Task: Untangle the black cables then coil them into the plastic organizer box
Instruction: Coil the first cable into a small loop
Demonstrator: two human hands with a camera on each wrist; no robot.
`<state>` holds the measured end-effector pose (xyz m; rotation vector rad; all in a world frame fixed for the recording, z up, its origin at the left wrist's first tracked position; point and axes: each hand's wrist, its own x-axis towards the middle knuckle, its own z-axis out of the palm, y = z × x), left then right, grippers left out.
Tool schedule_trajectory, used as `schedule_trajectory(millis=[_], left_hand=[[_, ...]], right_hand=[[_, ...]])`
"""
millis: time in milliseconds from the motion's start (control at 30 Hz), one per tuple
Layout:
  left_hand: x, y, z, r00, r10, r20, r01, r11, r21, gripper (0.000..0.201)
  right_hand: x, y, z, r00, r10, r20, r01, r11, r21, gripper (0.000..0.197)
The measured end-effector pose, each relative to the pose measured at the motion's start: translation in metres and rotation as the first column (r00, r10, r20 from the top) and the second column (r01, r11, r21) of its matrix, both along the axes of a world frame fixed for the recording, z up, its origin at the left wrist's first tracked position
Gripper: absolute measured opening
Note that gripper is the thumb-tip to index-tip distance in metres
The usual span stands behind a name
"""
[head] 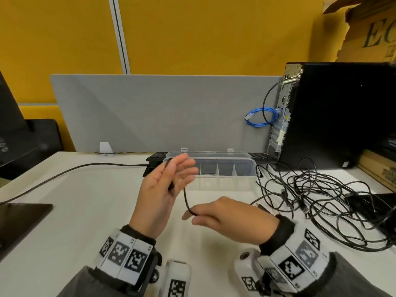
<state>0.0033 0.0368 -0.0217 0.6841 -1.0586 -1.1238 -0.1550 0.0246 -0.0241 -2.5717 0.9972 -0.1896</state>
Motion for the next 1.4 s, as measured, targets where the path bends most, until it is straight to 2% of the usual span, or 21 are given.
schedule_trajectory(millis=[33,100,167,233,333,367,433,500,567,600,667,700,733,800,900,1000,1067,1167,1233,1300,1400], left_hand=[[0.003,-0.003,-0.002,0.999,0.045,0.025,-0.045,0.999,0.012,0.028],[0.007,-0.006,-0.008,0.967,0.115,0.229,-0.124,0.992,0.023,0.029],[0.007,-0.005,-0.011,0.874,0.125,0.470,-0.145,0.989,0.007,0.032],[0.003,0.001,-0.008,0.828,-0.006,0.561,-0.029,0.998,0.053,0.037],[-0.006,0.014,0.004,0.834,-0.315,0.452,0.256,0.948,0.188,0.047],[-0.007,0.016,0.006,0.835,-0.365,0.411,0.318,0.931,0.180,0.047],[-0.008,0.017,0.008,0.866,-0.374,0.332,0.359,0.927,0.109,0.040],[-0.008,0.014,0.006,0.931,-0.290,0.220,0.287,0.957,0.046,0.032],[-0.007,0.008,0.002,0.978,-0.164,0.128,0.161,0.986,0.034,0.026],[-0.005,0.004,-0.001,0.987,-0.085,0.140,0.082,0.996,0.025,0.026],[-0.002,-0.002,-0.007,0.951,0.089,0.298,-0.086,0.996,-0.025,0.027],[-0.001,-0.002,-0.008,0.890,0.158,0.429,-0.143,0.987,-0.067,0.027],[0.000,0.000,-0.009,0.805,0.177,0.566,-0.144,0.984,-0.102,0.028],[-0.002,0.006,-0.006,0.684,0.036,0.728,0.011,0.998,-0.060,0.036],[-0.006,0.015,0.003,0.727,-0.247,0.641,0.241,0.965,0.100,0.047],[0.004,0.012,0.007,0.765,-0.213,0.608,0.247,0.969,0.029,0.039],[0.016,0.007,0.005,0.793,-0.084,0.603,0.136,0.990,-0.041,0.036],[0.033,-0.001,0.006,0.867,0.155,0.474,-0.141,0.988,-0.065,0.037],[0.044,-0.006,0.007,0.896,0.299,0.329,-0.311,0.950,-0.019,0.038],[0.050,-0.008,0.008,0.896,0.377,0.233,-0.393,0.919,0.021,0.036],[0.042,-0.011,0.003,0.880,0.403,0.249,-0.419,0.908,0.011,0.036]], right_hand=[[0.001,0.006,0.004,1.000,0.018,-0.014,-0.018,1.000,-0.014,0.029],[0.000,0.016,0.017,0.999,0.012,-0.038,-0.017,0.992,-0.125,0.028],[-0.002,0.022,0.029,0.998,-0.024,0.057,0.039,0.959,-0.282,0.027],[-0.006,0.016,0.036,0.959,-0.066,0.276,0.176,0.901,-0.397,0.033],[-0.020,-0.007,0.035,0.801,-0.075,0.595,0.357,0.856,-0.373,0.029],[-0.024,-0.013,0.032,0.796,-0.100,0.597,0.373,0.858,-0.353,0.029],[-0.026,-0.021,0.022,0.897,-0.193,0.399,0.322,0.902,-0.287,0.033],[-0.019,-0.019,0.009,0.979,-0.169,0.118,0.189,0.964,-0.186,0.031],[-0.008,-0.010,0.001,0.998,-0.062,-0.016,0.061,0.997,-0.053,0.031],[-0.004,-0.005,0.001,0.998,-0.019,-0.053,0.019,1.000,-0.006,0.031],[-0.002,0.002,0.007,0.999,0.026,-0.029,-0.025,1.000,0.006,0.029],[-0.004,0.004,0.013,0.999,0.028,0.026,-0.027,0.999,-0.043,0.027],[-0.006,0.005,0.020,0.995,0.020,0.094,-0.009,0.993,-0.121,0.026],[-0.014,0.000,0.028,0.975,-0.002,0.223,0.064,0.961,-0.269,0.027],[-0.028,-0.007,0.037,0.935,-0.063,0.348,0.185,0.927,-0.328,0.040],[-0.047,-0.014,0.046,0.907,-0.105,0.407,0.234,0.930,-0.283,0.042],[-0.064,-0.025,0.048,0.896,-0.161,0.414,0.297,0.911,-0.286,0.042],[-0.098,-0.043,0.048,0.830,-0.298,0.472,0.467,0.834,-0.295,0.050],[-0.120,-0.049,0.050,0.766,-0.400,0.503,0.600,0.726,-0.336,0.048],[-0.139,-0.048,0.051,0.681,-0.491,0.543,0.719,0.589,-0.369,0.044],[-0.153,-0.047,0.048,0.537,-0.662,0.523,0.836,0.330,-0.439,0.040]])
